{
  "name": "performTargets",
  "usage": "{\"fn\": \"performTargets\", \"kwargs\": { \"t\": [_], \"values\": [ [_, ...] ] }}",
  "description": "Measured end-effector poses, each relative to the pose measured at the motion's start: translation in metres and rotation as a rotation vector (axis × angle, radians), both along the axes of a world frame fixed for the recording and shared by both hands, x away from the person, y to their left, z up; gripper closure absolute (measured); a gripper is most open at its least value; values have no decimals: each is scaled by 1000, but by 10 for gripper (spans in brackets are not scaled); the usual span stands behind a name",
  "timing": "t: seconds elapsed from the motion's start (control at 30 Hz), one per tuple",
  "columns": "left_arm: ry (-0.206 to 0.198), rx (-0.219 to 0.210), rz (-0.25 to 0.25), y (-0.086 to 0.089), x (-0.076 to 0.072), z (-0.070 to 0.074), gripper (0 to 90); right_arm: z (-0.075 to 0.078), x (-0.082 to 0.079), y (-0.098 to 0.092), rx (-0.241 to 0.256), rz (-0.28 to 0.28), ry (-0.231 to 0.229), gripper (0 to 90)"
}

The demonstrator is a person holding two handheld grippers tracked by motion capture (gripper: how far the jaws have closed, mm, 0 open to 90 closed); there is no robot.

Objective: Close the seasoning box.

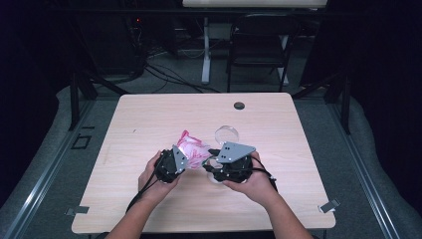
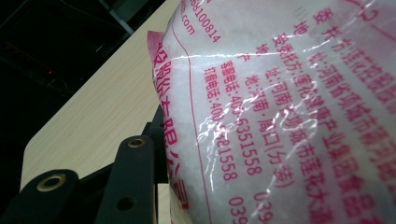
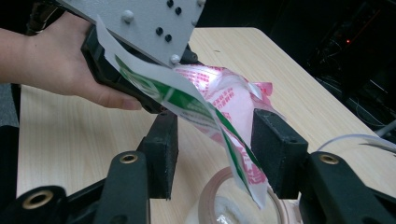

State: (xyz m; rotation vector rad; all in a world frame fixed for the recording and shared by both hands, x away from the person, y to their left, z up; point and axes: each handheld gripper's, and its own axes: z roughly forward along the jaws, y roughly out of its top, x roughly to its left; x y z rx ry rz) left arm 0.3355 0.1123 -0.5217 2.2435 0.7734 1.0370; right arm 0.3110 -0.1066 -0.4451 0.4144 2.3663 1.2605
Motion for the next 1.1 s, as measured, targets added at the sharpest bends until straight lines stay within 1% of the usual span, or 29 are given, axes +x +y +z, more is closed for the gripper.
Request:
{"fn": "performTargets", "kwargs": {
  "t": [0.07,0.17,0.23,0.33,0.43,0.5,0.63,0.7,0.8,0.87,0.97,1.1],
  "values": [
    [7,-7,-4,-1,-1,0,593,-1,0,2,-4,2,-2,543],
    [-1,-4,-5,-2,-1,-1,593,-2,0,2,-14,3,7,578],
    [1,5,-8,-3,-1,-1,593,-3,0,3,-20,0,10,593],
    [8,3,-10,-3,-1,-1,593,-4,0,4,-16,0,18,630],
    [0,4,-9,-3,-2,-1,593,-6,1,4,-13,2,31,663],
    [3,1,-11,-2,-2,-1,593,-7,1,5,-16,5,32,687],
    [-5,-3,-9,-2,-2,-1,593,-7,1,5,-14,8,34,768],
    [-13,-1,-8,-2,-2,-1,593,-6,1,4,-10,13,44,828],
    [-9,7,-6,-2,-2,-1,594,-7,2,3,1,9,60,867],
    [-19,6,-8,-2,-2,-1,593,-8,3,2,13,10,82,877],
    [-21,10,-9,-2,-2,-1,594,-8,4,2,24,11,101,885],
    [-31,22,-13,-2,-3,-1,593,-7,4,1,22,10,124,896]
  ]
}}
